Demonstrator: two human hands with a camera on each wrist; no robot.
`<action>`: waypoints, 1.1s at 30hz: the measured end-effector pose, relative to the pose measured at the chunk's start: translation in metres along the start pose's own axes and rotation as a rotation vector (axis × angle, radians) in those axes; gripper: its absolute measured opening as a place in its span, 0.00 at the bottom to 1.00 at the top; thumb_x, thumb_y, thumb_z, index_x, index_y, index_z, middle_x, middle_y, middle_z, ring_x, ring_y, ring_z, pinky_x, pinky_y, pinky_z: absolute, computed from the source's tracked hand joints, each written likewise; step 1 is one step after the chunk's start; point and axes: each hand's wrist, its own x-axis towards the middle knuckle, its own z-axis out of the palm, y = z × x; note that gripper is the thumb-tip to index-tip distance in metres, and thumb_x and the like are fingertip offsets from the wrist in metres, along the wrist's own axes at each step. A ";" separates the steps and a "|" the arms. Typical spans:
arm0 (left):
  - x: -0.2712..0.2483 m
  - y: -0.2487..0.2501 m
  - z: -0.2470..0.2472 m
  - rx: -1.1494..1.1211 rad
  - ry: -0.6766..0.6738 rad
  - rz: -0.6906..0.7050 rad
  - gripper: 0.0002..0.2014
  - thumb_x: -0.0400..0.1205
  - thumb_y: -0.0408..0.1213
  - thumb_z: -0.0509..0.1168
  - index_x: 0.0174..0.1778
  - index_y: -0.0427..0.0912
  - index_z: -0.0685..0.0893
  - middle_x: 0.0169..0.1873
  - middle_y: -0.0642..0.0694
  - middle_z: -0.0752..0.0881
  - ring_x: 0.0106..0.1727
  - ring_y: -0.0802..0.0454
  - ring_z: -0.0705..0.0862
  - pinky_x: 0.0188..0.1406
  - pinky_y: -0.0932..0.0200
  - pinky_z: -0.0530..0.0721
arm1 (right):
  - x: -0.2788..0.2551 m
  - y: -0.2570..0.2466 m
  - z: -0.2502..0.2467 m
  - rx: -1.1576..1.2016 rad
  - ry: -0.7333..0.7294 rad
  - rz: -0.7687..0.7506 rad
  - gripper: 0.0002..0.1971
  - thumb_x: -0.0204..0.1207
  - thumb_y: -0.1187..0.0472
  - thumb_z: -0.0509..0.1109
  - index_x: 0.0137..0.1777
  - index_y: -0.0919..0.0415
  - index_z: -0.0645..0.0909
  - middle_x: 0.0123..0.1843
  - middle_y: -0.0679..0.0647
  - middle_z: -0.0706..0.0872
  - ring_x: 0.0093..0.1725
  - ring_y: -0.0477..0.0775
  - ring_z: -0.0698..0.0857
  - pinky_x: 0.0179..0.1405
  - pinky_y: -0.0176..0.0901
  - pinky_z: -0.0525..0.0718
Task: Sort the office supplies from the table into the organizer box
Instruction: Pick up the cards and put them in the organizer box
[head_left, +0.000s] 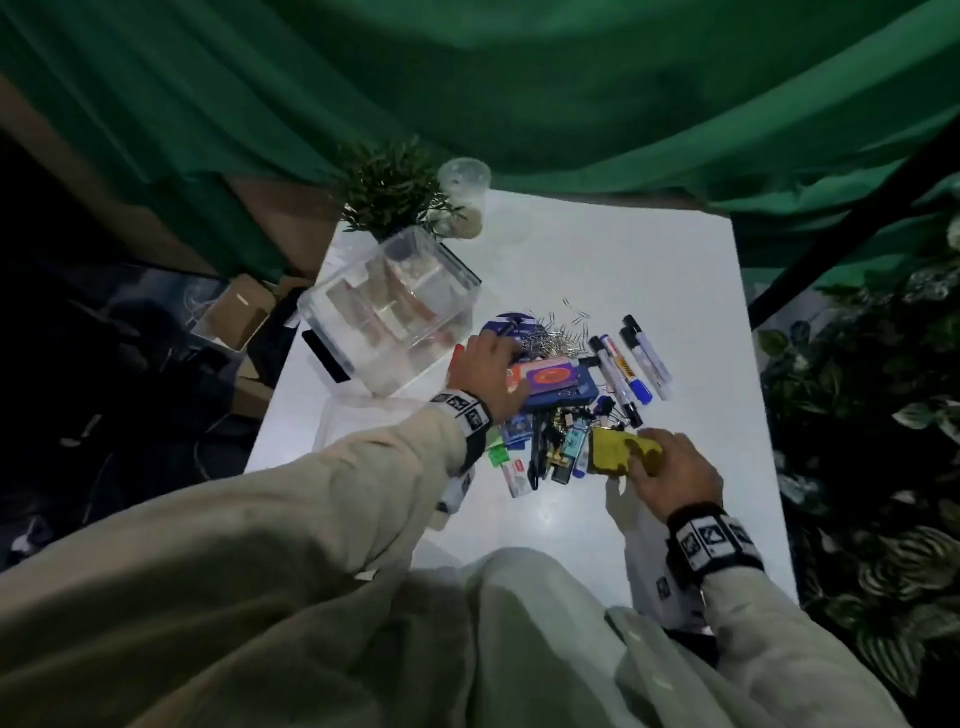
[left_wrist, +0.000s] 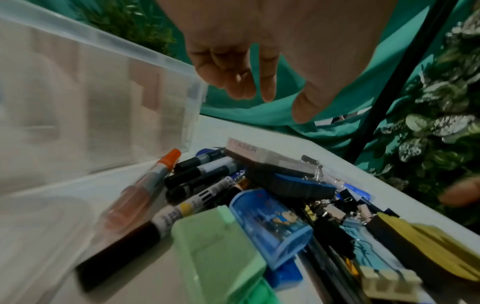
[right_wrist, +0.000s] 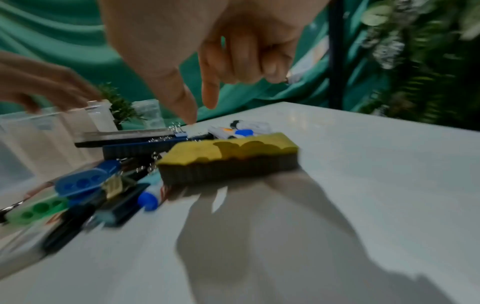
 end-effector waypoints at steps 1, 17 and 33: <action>0.007 0.004 0.002 0.039 -0.042 0.017 0.31 0.75 0.55 0.65 0.72 0.46 0.71 0.67 0.40 0.74 0.67 0.41 0.73 0.66 0.46 0.74 | 0.008 -0.005 -0.001 -0.037 -0.016 -0.064 0.26 0.68 0.54 0.75 0.68 0.50 0.78 0.58 0.57 0.81 0.57 0.63 0.82 0.56 0.49 0.78; 0.029 0.009 0.005 0.085 -0.331 0.042 0.38 0.69 0.56 0.73 0.74 0.50 0.69 0.64 0.44 0.82 0.63 0.43 0.81 0.66 0.49 0.78 | 0.037 -0.005 0.012 -0.319 -0.229 -0.184 0.47 0.64 0.56 0.77 0.82 0.52 0.57 0.61 0.56 0.77 0.61 0.60 0.77 0.63 0.50 0.75; -0.026 0.000 -0.014 -0.589 -0.344 -0.325 0.31 0.75 0.54 0.71 0.72 0.47 0.74 0.64 0.44 0.81 0.58 0.50 0.80 0.59 0.59 0.77 | 0.035 -0.057 -0.007 0.621 -0.298 0.163 0.20 0.70 0.61 0.76 0.58 0.56 0.73 0.57 0.59 0.85 0.53 0.59 0.84 0.56 0.52 0.84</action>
